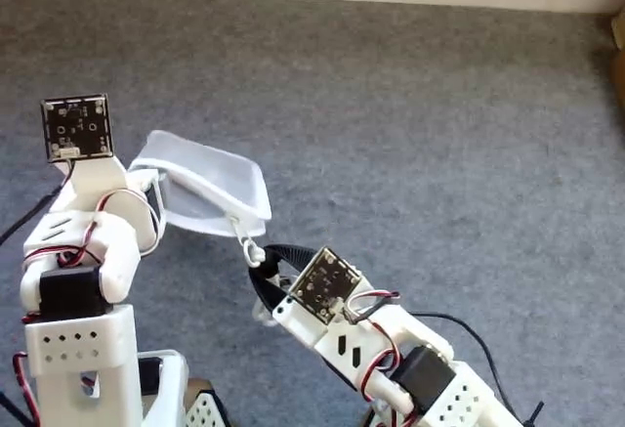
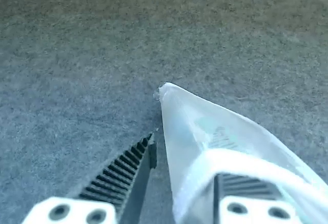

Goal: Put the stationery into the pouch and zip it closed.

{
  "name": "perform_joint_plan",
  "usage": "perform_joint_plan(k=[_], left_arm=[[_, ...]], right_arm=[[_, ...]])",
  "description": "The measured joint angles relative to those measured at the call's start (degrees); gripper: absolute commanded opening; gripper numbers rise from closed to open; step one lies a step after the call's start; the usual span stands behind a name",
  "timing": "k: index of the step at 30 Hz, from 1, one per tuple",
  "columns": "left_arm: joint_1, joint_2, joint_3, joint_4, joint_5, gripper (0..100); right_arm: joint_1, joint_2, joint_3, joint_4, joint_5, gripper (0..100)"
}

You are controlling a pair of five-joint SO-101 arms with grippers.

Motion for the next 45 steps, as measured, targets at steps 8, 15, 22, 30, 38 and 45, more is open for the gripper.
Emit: perform_joint_plan(k=[8,15,22,30,38,45], left_arm=[[9.8,0.4,-0.7,-1.9,-1.0,21],[20.0,0.4,-1.9,-5.6,-9.6,21],[27.6,0.4,-2.0,-11.4,-13.5,21],[36.6,0.4,-1.9,-12.1,-17.8,21],[36.5,0.4,-1.9,-12.2,-17.8,21],[36.4,0.4,-1.9,-9.8,-21.8,21]], right_arm=[[0.0,-0.1,0.1,0.4,0.4,0.5],[0.0,-0.1,0.1,0.5,0.4,0.5],[0.2,-0.1,0.1,0.5,0.4,0.5],[5.9,-0.2,-0.2,0.5,-2.7,0.5],[8.6,-0.2,-1.1,0.5,-3.8,0.5],[8.8,-0.2,-1.1,0.5,-3.8,0.5]])
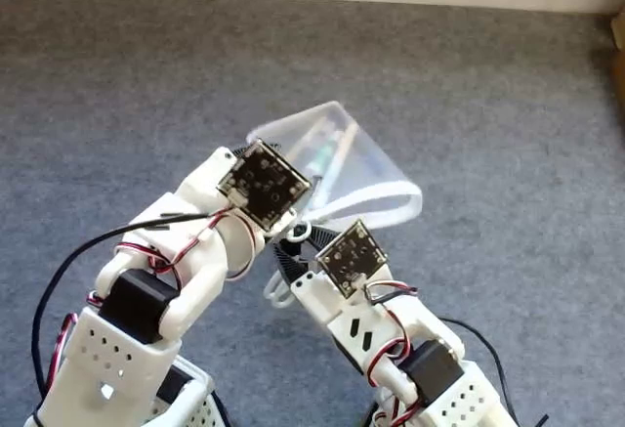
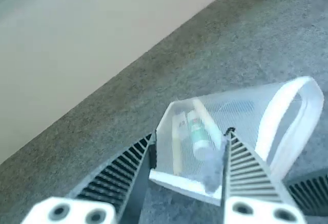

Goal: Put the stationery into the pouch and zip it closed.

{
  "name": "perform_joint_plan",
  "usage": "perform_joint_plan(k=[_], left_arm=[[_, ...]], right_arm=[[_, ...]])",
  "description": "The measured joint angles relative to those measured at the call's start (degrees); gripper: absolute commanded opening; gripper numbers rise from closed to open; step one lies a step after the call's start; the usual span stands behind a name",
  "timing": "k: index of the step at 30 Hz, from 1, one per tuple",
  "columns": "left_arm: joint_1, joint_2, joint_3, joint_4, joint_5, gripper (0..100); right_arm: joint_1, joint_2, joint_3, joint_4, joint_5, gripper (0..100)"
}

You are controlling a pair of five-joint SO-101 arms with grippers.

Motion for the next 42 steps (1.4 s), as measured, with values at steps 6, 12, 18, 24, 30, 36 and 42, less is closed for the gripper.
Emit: perform_joint_plan(k=[6,12,18,24,30,36,42], left_arm=[[-2.2,0.0,0.0,6.4,-7.5,21],[-5.8,0.0,0.0,10.8,-16.9,21],[-5.8,-0.1,2.1,11.3,-23.9,21],[-3.4,0.0,8.6,5.7,-26.0,21],[-2.4,0.0,17.1,-8.3,-25.6,26],[-2.2,0.1,22.2,-19.0,-18.5,27],[-2.2,0.1,27.9,-27.8,-17.8,27]], right_arm=[[2.7,0.0,-0.8,0.0,0.0,0.5],[8.4,0.0,-4.1,0.0,0.0,0.5],[9.0,0.0,-4.7,2.7,3.5,0.5],[9.1,0.0,-6.8,5.4,6.9,0.5],[9.1,0.0,-6.8,5.5,7.9,0.5],[9.1,0.0,-6.8,5.5,7.9,0.5],[9.1,0.0,-6.8,5.5,7.9,0.5]])
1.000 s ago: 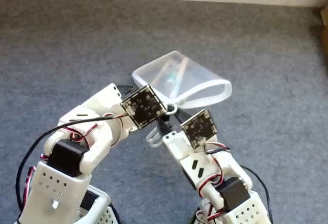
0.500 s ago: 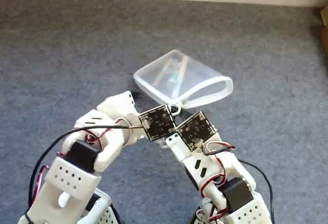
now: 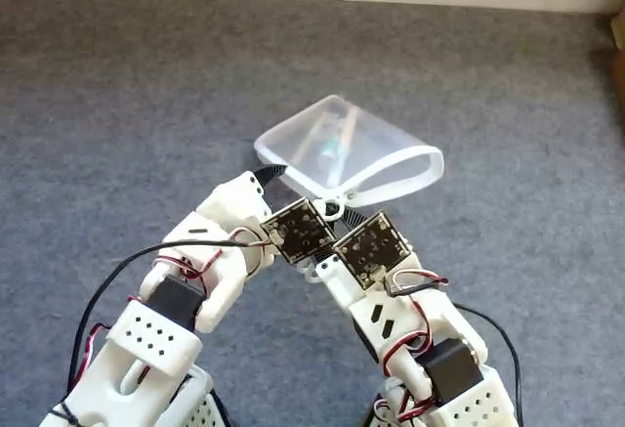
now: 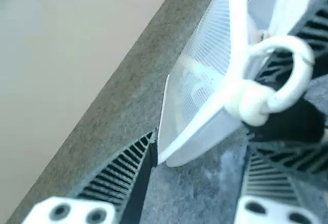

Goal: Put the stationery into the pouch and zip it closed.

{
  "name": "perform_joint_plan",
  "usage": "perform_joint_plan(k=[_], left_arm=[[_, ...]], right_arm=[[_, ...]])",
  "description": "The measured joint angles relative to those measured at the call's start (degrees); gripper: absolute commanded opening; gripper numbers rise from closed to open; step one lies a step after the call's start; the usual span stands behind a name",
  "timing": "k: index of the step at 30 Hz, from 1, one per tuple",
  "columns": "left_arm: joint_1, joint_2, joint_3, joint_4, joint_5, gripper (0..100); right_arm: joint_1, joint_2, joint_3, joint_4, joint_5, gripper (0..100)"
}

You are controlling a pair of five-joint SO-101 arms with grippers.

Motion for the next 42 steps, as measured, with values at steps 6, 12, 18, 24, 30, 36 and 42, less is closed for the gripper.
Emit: perform_joint_plan(k=[6,12,18,24,30,36,42], left_arm=[[0.0,0.0,3.4,-5.8,0.0,27],[0.0,0.0,4.0,-8.6,4.0,27],[3.4,0.0,4.0,-8.7,4.8,27],[4.7,0.0,5.0,-8.9,5.1,27],[6.2,0.0,5.9,-8.9,5.1,27],[6.2,0.0,5.9,-8.9,7.3,27],[6.2,0.0,5.9,-8.9,9.4,27]], right_arm=[[0.1,0.0,-2.0,2.0,-2.7,0.5],[0.2,0.0,-6.5,8.4,-2.8,0.5],[0.2,0.0,-6.8,9.7,-2.8,0.5],[0.2,-7.7,-8.7,13.2,-2.8,0.5],[0.1,-11.8,-8.8,14.8,-2.8,0.5],[0.1,-9.8,-8.8,14.8,-2.8,0.5],[0.1,-9.4,-8.8,14.8,-2.8,0.5]])
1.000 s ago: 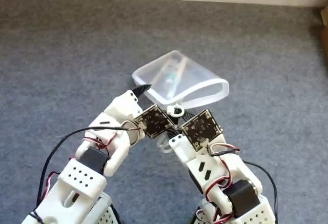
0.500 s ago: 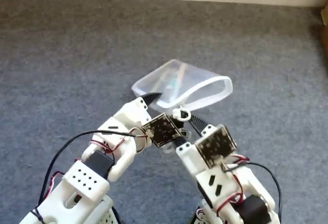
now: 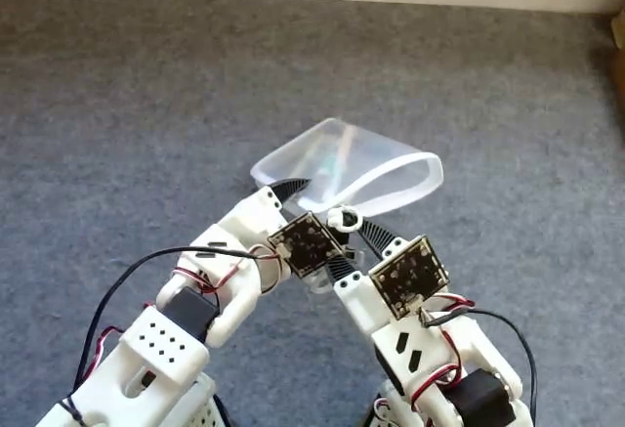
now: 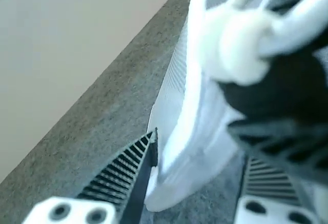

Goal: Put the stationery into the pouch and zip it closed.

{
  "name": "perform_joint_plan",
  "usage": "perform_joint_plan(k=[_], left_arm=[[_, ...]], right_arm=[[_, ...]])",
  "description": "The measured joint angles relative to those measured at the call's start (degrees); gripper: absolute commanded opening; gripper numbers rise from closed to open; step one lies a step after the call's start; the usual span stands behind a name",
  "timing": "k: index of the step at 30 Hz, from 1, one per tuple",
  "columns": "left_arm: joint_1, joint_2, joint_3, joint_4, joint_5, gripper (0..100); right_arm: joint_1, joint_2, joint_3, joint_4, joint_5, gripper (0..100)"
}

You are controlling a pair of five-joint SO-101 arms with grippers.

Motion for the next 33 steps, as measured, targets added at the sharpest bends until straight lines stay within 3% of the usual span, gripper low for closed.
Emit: perform_joint_plan(k=[19,26,33], left_arm=[[0.4,-6.2,0.0,0.0,2.2,21],[0.5,-6.2,0.0,0.0,2.2,0],[0.5,-6.2,0.0,0.0,2.3,1]], right_arm=[[-0.2,0.8,0.0,-1.8,0.0,0.5],[-0.1,0.7,-0.1,-1.8,0.1,0.5],[7.1,1.1,0.0,-7.6,1.0,0.5]])
